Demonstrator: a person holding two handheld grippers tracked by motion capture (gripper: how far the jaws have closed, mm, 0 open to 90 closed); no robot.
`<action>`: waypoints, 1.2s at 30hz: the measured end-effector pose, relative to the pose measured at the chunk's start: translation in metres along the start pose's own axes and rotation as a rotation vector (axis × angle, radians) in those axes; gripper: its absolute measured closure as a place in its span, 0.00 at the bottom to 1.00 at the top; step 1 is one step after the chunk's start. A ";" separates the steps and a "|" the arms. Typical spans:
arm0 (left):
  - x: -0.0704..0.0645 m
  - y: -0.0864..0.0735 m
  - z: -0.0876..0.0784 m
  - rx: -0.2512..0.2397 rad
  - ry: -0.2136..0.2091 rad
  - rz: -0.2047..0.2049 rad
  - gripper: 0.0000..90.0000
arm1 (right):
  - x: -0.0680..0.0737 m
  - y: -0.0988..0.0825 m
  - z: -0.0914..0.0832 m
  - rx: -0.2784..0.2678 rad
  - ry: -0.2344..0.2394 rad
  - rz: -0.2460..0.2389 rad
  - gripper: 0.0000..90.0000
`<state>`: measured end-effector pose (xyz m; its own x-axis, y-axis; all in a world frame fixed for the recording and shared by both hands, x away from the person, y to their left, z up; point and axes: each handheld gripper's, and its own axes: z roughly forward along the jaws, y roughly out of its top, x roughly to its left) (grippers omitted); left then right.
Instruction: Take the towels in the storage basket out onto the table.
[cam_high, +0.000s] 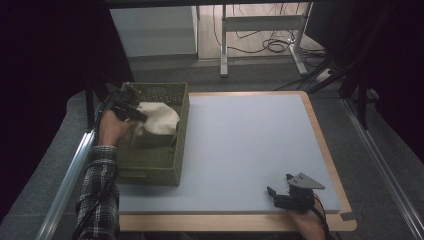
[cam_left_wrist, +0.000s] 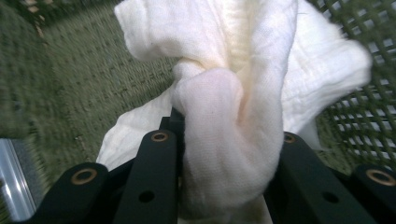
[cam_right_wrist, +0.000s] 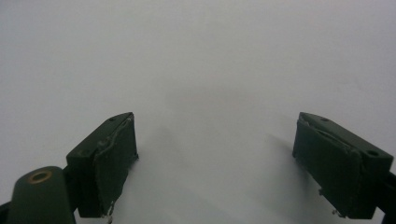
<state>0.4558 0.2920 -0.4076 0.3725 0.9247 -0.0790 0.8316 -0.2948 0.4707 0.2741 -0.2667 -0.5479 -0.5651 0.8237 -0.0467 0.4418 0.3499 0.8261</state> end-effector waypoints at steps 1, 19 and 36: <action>0.000 0.000 0.000 0.000 0.000 0.000 0.81 | 0.000 0.000 0.000 0.000 0.000 0.000 0.15; -0.007 -0.007 -0.067 -0.110 0.022 0.025 0.80 | 0.000 0.000 0.000 -0.001 0.000 0.000 0.15; -0.042 0.019 -0.111 -0.153 0.004 0.103 0.80 | 0.000 0.000 0.000 -0.002 0.000 0.000 0.15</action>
<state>0.4101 0.2740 -0.2979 0.4503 0.8927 -0.0197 0.7167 -0.3482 0.6042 0.2743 -0.2666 -0.5481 -0.5652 0.8236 -0.0468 0.4401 0.3490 0.8274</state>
